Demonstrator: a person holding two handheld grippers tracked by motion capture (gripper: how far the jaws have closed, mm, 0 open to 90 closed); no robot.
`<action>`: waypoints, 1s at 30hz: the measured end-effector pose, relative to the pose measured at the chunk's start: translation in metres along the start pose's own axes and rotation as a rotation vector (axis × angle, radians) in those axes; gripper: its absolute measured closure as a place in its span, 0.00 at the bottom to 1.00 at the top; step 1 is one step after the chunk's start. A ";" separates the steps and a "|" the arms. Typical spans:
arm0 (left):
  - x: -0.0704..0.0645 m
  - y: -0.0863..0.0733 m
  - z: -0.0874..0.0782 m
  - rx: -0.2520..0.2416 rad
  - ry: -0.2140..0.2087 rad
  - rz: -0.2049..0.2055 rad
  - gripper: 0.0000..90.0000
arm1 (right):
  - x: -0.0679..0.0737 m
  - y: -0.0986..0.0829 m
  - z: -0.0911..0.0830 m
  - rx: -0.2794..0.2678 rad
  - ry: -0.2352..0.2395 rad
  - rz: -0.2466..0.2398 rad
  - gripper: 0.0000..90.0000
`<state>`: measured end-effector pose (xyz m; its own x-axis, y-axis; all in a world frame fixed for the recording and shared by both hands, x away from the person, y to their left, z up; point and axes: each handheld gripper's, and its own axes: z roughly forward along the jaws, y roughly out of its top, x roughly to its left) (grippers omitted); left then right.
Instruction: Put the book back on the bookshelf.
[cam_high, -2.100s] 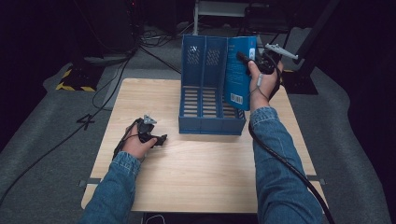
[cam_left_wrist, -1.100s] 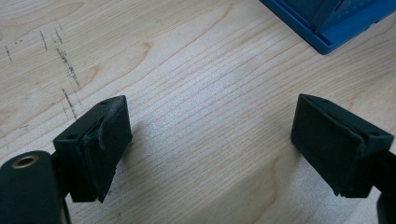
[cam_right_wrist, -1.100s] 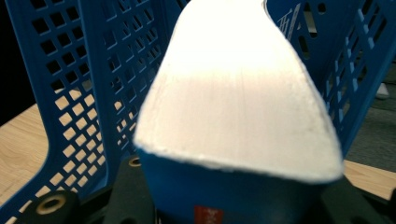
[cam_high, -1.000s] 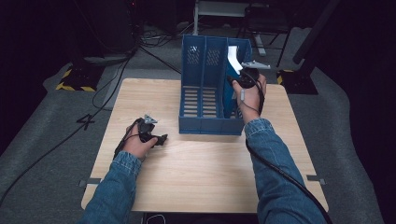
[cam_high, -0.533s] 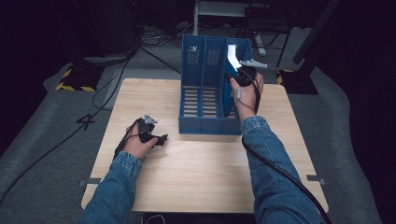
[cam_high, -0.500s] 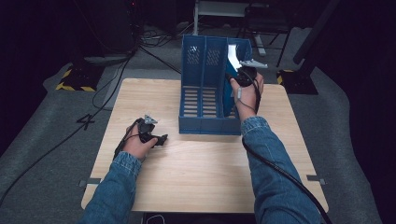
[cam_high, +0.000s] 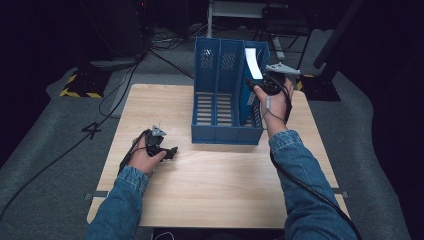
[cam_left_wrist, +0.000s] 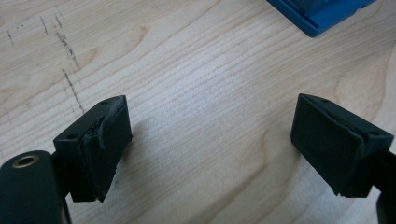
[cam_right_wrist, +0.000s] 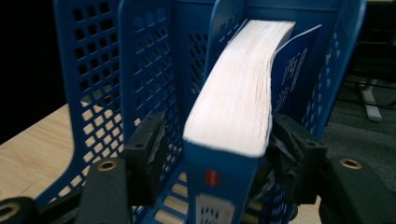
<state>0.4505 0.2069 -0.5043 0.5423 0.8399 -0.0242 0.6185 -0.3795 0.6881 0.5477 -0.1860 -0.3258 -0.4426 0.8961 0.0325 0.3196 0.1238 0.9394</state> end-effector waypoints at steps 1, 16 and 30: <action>0.000 -0.001 -0.001 0.003 0.001 0.001 0.14 | 0.000 -0.001 -0.006 0.001 0.008 -0.001 0.45; 0.002 -0.006 -0.005 0.005 0.004 -0.008 0.12 | -0.014 -0.018 -0.074 0.060 0.145 0.020 0.40; 0.003 -0.001 -0.001 0.012 0.002 -0.010 0.09 | -0.039 -0.061 -0.116 0.200 0.126 -0.038 0.37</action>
<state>0.4512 0.2105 -0.5045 0.5355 0.8440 -0.0297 0.6304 -0.3761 0.6791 0.4488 -0.2781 -0.3452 -0.5544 0.8306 0.0527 0.4546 0.2492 0.8551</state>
